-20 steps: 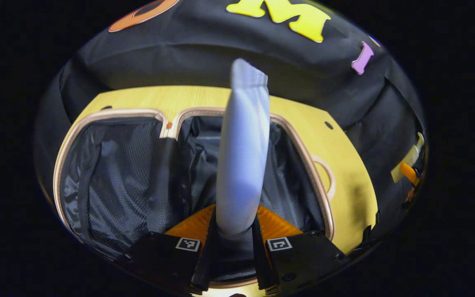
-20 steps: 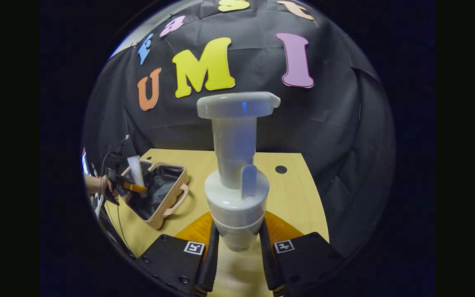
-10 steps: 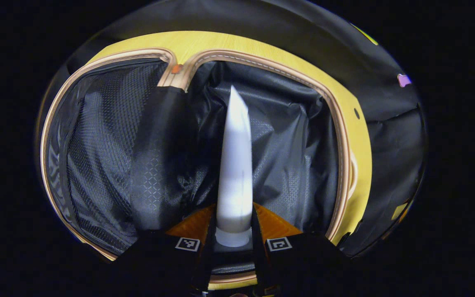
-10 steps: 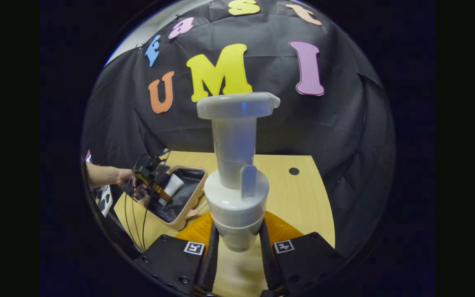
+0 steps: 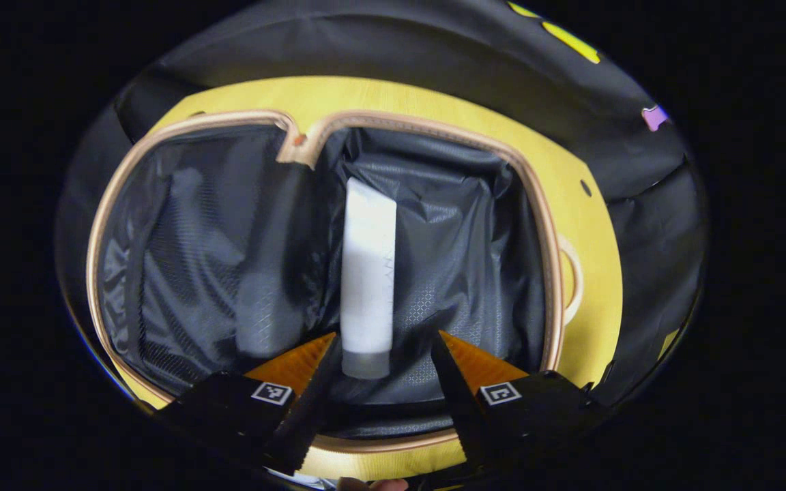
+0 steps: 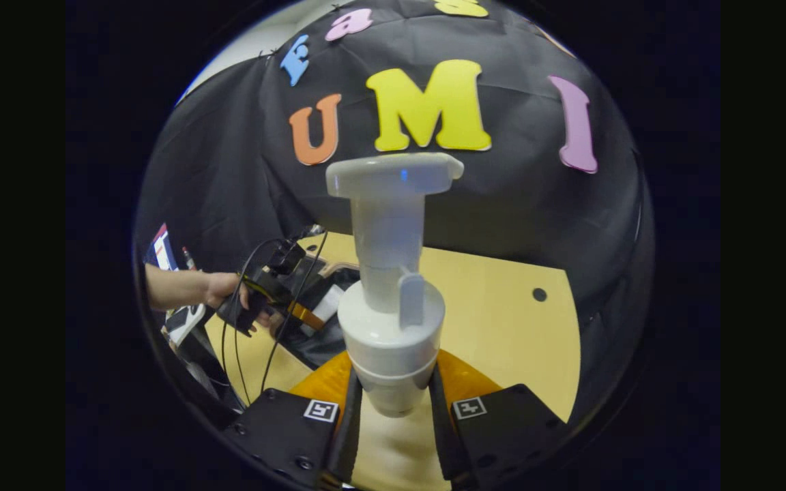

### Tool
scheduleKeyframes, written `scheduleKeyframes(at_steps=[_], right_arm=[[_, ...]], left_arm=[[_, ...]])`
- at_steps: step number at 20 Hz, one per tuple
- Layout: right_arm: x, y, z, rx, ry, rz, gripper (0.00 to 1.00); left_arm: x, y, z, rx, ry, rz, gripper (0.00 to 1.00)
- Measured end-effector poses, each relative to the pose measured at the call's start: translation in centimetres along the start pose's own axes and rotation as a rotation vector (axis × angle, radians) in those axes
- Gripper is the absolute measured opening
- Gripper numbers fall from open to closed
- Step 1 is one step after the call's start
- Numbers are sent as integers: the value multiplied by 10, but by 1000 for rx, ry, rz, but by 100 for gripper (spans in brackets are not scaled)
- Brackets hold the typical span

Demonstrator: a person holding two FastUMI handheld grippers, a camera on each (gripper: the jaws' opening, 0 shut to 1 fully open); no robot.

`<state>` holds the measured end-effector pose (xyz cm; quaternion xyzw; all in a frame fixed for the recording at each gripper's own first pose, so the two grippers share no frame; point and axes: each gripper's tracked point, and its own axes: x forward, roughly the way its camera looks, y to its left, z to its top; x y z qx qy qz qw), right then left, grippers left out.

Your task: First open the suitcase, pack the skin care products into it, and then close the suitcase.

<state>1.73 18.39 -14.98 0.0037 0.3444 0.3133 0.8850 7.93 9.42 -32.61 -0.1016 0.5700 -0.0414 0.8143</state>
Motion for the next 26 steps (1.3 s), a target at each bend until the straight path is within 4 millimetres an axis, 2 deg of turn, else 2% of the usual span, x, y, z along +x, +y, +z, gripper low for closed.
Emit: scheduleKeyframes(at_steps=[3,6,8,10,11,12,13,15,17,20,22,23,24,26], right_arm=[[44,50,11,27,64,118,42],[90,85,7,52,158,176,43],[119,97,-10,37,239,177,44],[147,105,-32,51,337,173,41],[153,110,-38,97,385,178,44],[163,116,-46,173,443,181,42],[177,120,-55,222,490,174,44],[204,117,-73,264,566,125,43],[231,108,-85,317,619,49,44],[251,98,-94,482,683,-57,44],[255,83,-101,547,715,-134,41],[256,77,-104,569,724,-161,44],[257,75,-104,602,722,-173,41],[260,73,-107,621,719,-198,44]], left_arm=[[-39,16,6,-28,-199,6,94],[-78,31,-9,-88,-348,6,95],[-98,40,-24,-100,-419,11,96],[-122,51,-48,-111,-480,9,97],[-133,54,-59,-125,-499,2,97],[-147,60,-70,-152,-522,-7,98],[-151,63,-74,-168,-542,-19,98],[-157,71,-83,-178,-569,-20,97],[-160,88,-94,-189,-553,14,98],[-169,108,-105,-229,-560,40,98],[-176,115,-108,-245,-573,47,97],[-177,119,-110,-246,-579,54,97],[-178,122,-111,-248,-582,57,97],[-178,127,-112,-258,-584,56,97]])
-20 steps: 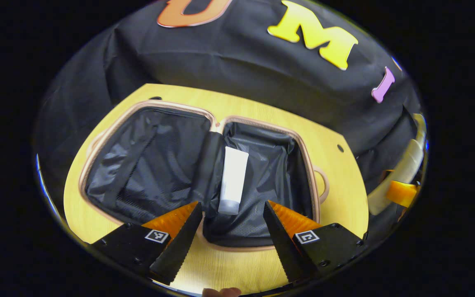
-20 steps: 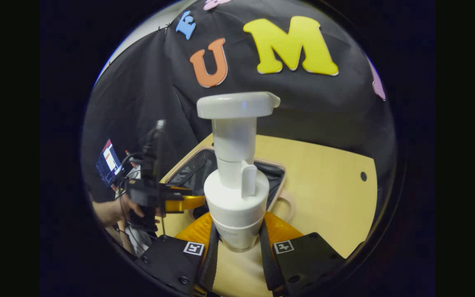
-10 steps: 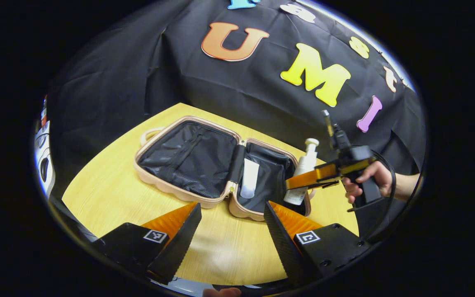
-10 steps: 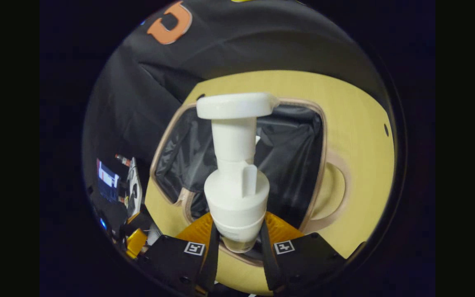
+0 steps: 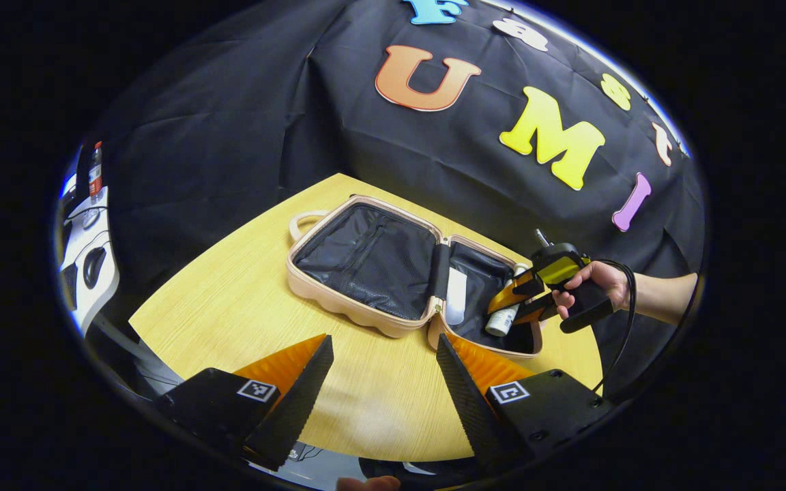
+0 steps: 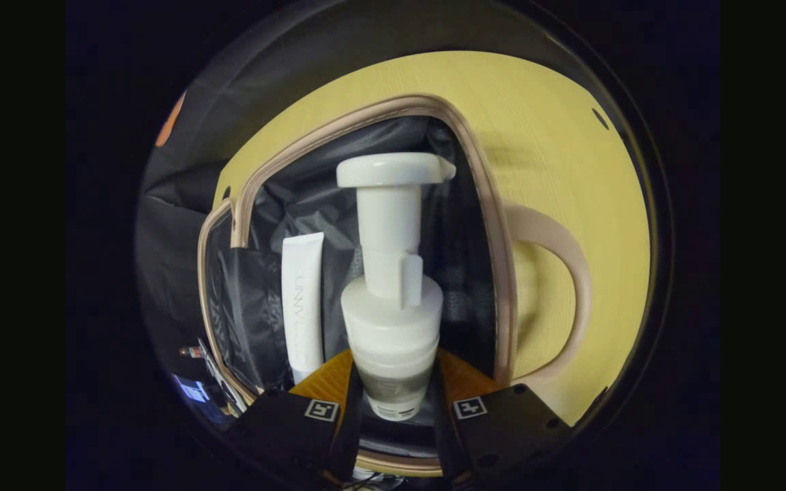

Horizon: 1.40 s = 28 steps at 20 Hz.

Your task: First open the suitcase, pack the skin care products into it, and then close the suitcase.

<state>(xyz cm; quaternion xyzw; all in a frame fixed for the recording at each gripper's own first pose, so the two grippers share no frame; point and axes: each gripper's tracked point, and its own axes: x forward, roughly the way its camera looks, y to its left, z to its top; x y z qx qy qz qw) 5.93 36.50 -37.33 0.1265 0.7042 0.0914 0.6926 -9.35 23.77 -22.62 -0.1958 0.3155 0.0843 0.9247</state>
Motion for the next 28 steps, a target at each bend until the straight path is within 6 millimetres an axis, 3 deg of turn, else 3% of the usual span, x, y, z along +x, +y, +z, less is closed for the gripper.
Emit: scheduleKeyframes(at_steps=[3,8,11,12,13,14,17,18,20,21,23,25,26,27,28], right_arm=[[1,-3,0,-11,-10,-47,42],[-3,3,-2,-75,-33,-60,52],[-29,5,-2,-109,-61,-27,61],[-42,1,-4,-135,-80,-22,70],[-58,-2,-6,-172,-104,-10,69],[-76,-3,-7,-227,-137,10,75],[-130,-2,-4,-447,-328,86,81],[-147,-2,-8,-497,-374,104,76],[-172,-5,-23,-556,-418,141,81],[-181,-7,-31,-572,-427,157,77],[-196,-12,-38,-582,-456,170,81],[-210,-19,-41,-567,-486,173,77],[-213,-24,-40,-560,-500,170,77],[-217,-27,-39,-555,-513,166,81],[-219,-29,-37,-551,-528,164,82]], left_arm=[[5,2,6,-10,-7,0,97],[17,21,16,10,-25,43,97],[28,38,37,-19,-60,42,97],[34,50,47,-24,-79,47,97],[43,63,58,-32,-100,54,97],[51,76,71,-51,-119,53,97],[96,111,109,-150,-181,-1,97],[111,122,118,-195,-195,-19,97],[147,136,130,-308,-207,-60,96],[164,141,133,-366,-194,-77,93],[190,153,125,-464,-147,-99,92],[210,168,116,-507,-110,-87,87],[216,175,115,-518,-99,-73,75],[226,174,118,-533,-90,-76,84],[233,173,119,-546,-81,-86,82]])
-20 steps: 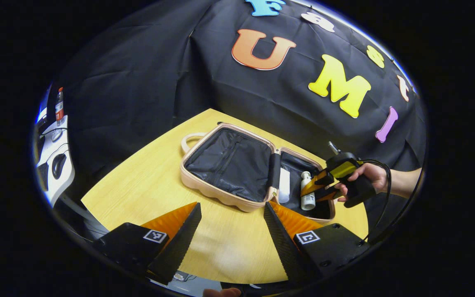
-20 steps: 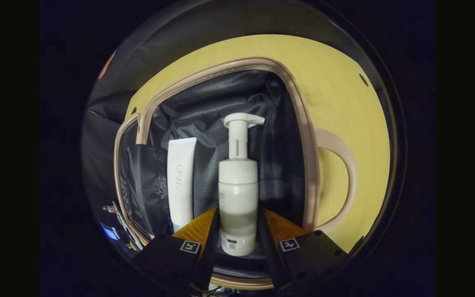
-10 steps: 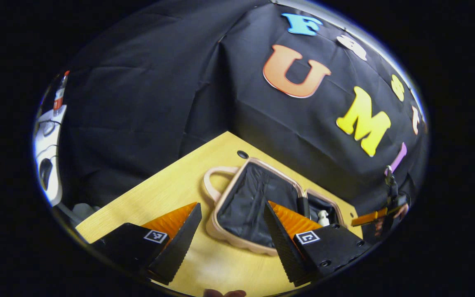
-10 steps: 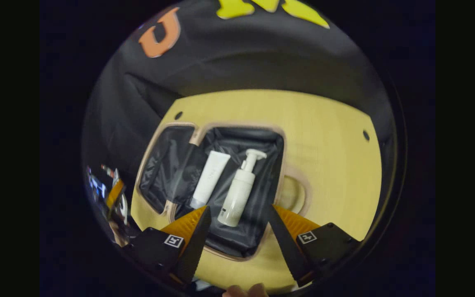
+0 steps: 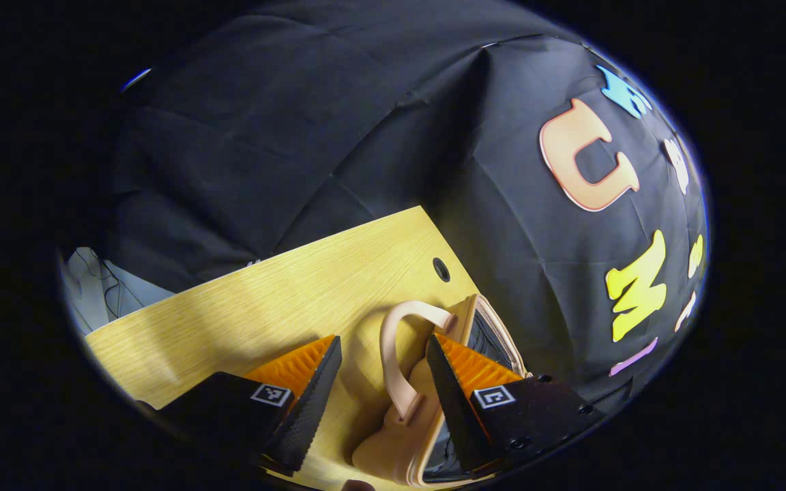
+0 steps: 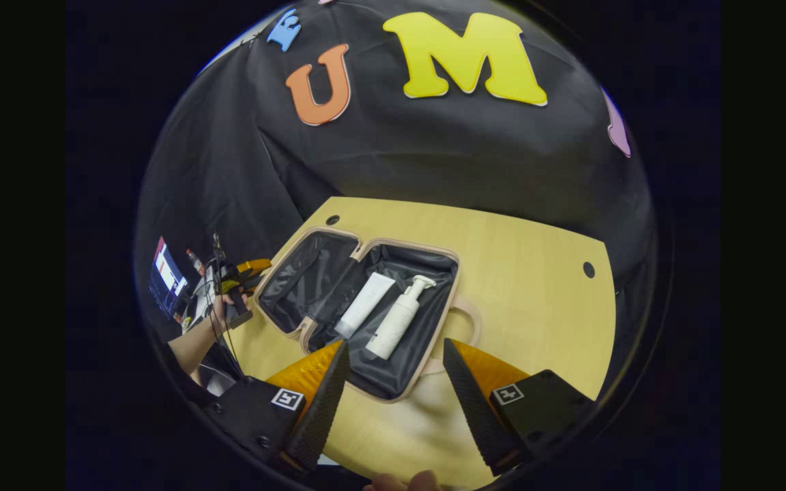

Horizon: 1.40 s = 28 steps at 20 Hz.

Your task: First open the suitcase, pack the skin care products into it, and then close the suitcase.

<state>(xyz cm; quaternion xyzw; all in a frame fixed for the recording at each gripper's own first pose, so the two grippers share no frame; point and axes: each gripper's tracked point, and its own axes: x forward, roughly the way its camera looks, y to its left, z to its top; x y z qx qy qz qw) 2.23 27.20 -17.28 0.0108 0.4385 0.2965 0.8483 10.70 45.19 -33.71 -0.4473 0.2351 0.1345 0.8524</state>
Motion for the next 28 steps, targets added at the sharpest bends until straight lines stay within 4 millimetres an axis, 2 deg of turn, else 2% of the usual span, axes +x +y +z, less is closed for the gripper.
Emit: scheduleKeyframes(at_steps=[2,3,5,6,7,8,9,10,11,12,13,15,16,17,18,20,22,23,24,25,28], right_arm=[[3,-8,-4,21,-8,-13,82],[3,-10,-6,44,-5,-15,82],[1,-15,-9,71,-9,-19,82],[1,-17,-10,70,-13,-24,82],[0,-19,-10,65,-19,-33,77],[-2,-21,-9,60,-32,-41,77],[-2,-23,-7,59,-48,-50,77],[-5,-25,-5,63,-67,-60,82],[-9,-29,0,68,-91,-68,82],[-13,-34,4,73,-112,-77,77],[-16,-36,7,78,-131,-78,81],[-29,-47,13,96,-172,-92,81],[-35,-53,15,106,-192,-103,77],[-40,-64,16,112,-213,-117,77],[-47,-72,17,105,-238,-137,81],[-65,-88,17,70,-296,-185,81],[-83,-96,13,51,-339,-215,81],[-92,-101,9,44,-356,-229,77],[-102,-108,6,36,-375,-248,81],[-111,-121,6,25,-391,-265,81],[-136,-140,-7,9,-419,-304,81]], left_arm=[[14,0,-4,6,32,8,72],[17,1,-6,21,48,20,70],[22,0,-8,49,76,29,58],[24,1,-8,60,80,44,29],[25,1,-7,66,83,54,19],[23,0,-5,79,83,58,6],[19,-7,-1,82,77,48,17],[15,-18,4,83,68,29,13],[11,-27,7,103,64,27,12],[6,-35,10,143,56,32,9],[1,-46,14,189,46,32,8],[-17,-84,29,273,4,18,7],[-27,-104,36,301,-22,12,7],[-37,-125,41,326,-50,-2,7],[-48,-149,42,356,-71,-19,7],[-67,-197,38,445,-104,-52,7],[-85,-247,18,556,-126,-85,6],[-94,-271,6,614,-144,-99,6],[-101,-293,-9,670,-160,-113,7],[-107,-312,-26,717,-172,-127,6],[-124,-358,-77,856,-217,-144,6]])
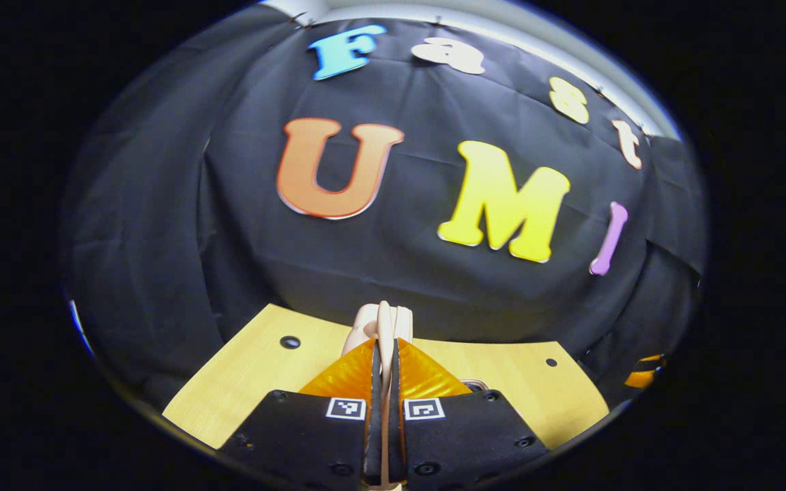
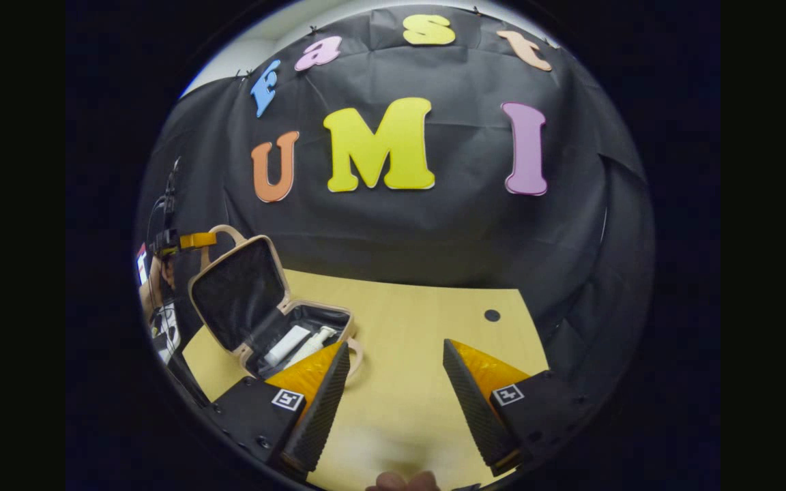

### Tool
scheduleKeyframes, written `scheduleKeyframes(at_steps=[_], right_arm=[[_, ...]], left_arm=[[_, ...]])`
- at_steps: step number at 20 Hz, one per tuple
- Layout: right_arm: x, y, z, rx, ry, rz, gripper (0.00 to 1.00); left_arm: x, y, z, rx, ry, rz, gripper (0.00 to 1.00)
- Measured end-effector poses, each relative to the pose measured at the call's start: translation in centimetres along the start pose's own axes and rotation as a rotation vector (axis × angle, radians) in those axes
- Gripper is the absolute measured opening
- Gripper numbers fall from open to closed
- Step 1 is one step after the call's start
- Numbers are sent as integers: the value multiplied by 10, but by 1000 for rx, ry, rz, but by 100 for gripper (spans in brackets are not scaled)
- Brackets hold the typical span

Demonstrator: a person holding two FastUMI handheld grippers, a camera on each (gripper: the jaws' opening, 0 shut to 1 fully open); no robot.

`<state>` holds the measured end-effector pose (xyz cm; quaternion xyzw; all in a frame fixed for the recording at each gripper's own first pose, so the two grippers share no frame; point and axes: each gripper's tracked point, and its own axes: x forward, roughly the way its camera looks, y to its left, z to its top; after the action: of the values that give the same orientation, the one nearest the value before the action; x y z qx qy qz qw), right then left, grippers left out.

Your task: First open the suitcase, pack the skin care products into it, and then close the suitcase.

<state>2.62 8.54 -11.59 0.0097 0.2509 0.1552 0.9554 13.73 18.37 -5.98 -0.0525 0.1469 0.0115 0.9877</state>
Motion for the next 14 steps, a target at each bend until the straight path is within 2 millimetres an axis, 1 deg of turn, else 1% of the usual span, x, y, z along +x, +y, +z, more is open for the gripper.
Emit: scheduleKeyframes(at_steps=[1,3,4,5,7,8,9,10,11,12,13,14], right_arm=[[-5,-9,-2,-3,0,-17,82],[-16,-29,-4,0,-1,-45,81],[-20,-40,-5,5,-1,-61,77],[-25,-53,-7,15,0,-82,77],[-35,-73,-10,32,-1,-116,77],[-40,-81,-10,40,-5,-132,81],[-45,-91,-11,44,-7,-150,81],[-50,-100,-15,42,-7,-167,77],[-56,-110,-18,36,-1,-187,76],[-65,-126,-24,30,7,-218,81],[-69,-135,-27,35,13,-235,77],[-72,-144,-33,45,27,-253,77]], left_arm=[[-4,-21,0,71,-16,7,6],[-2,-67,-14,182,-27,-4,7],[-1,-90,-24,220,-28,-26,6],[0,-120,-38,273,-26,-50,6],[6,-155,-66,373,-17,-43,7],[11,-171,-80,411,-12,-45,7],[18,-189,-95,424,-2,-54,7],[24,-202,-110,411,24,-63,7],[32,-213,-126,391,58,-71,7],[37,-223,-151,352,106,-73,7],[42,-226,-159,336,126,-72,7],[47,-231,-166,327,142,-72,7]])
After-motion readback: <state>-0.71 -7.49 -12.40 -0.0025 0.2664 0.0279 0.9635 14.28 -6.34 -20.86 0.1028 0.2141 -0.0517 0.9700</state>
